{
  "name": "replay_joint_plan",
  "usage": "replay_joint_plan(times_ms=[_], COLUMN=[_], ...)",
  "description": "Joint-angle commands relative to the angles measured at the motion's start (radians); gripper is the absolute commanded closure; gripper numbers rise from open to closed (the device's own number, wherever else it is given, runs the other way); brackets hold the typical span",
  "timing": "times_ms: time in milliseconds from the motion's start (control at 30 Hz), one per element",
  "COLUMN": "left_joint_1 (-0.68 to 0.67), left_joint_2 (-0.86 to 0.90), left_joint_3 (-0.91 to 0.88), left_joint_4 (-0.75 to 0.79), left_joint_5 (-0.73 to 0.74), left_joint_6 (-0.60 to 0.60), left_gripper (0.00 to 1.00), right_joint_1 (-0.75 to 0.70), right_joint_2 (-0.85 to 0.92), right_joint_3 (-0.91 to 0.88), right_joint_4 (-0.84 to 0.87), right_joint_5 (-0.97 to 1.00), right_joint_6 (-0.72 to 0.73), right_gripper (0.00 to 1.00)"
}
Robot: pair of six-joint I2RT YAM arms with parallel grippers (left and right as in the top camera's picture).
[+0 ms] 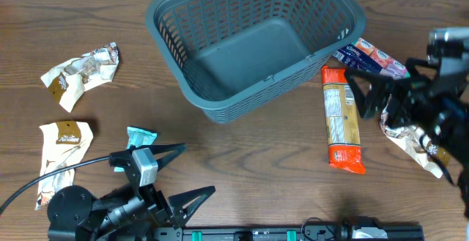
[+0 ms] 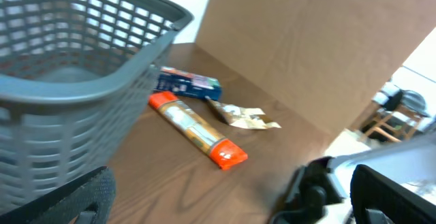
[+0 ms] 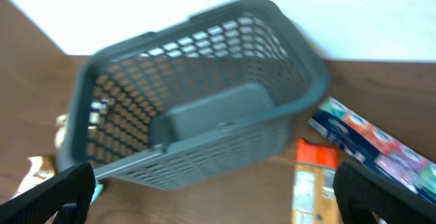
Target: Pack container
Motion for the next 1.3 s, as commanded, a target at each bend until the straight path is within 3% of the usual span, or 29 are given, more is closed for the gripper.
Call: replay_joint_plan(times_ms=[0,133,433,600,1267], left_joint_1=[-0.033,-0.071,-0.082,-0.082,-0.082], left_joint_2=[0.053,0.18,0.356,0.388,0.388], left_joint_3=[0.076,0.102,0.102,0.102,0.102], left_joint_4=[0.007,0.024,0.12,0.111,0.097], left_joint_5=[0.021,0.022,0.022,0.027,0.048], left_joint_6=[-0.031,-0.022,-0.176,-0.409,-0.416], left_gripper=[0.01,0.01,0.01,0.01,0.01], right_joint_1=[-0.023,-0.066,-0.093,-0.121,-0.125], right_joint_2=[0.095,0.213,0.281,0.264,0.242], right_joint_3=[0.045,0.106,0.224,0.321,0.352], right_joint_4=[-0.01,-0.034,-0.053,-0.036,-0.045], right_joint_5=[0.095,0.09,-0.001,-0.001,0.019], right_joint_6=[0.002,-0.02,-0.084,-0.085,-0.168], right_gripper=[0.01,0.01,0.01,0.01,0.01])
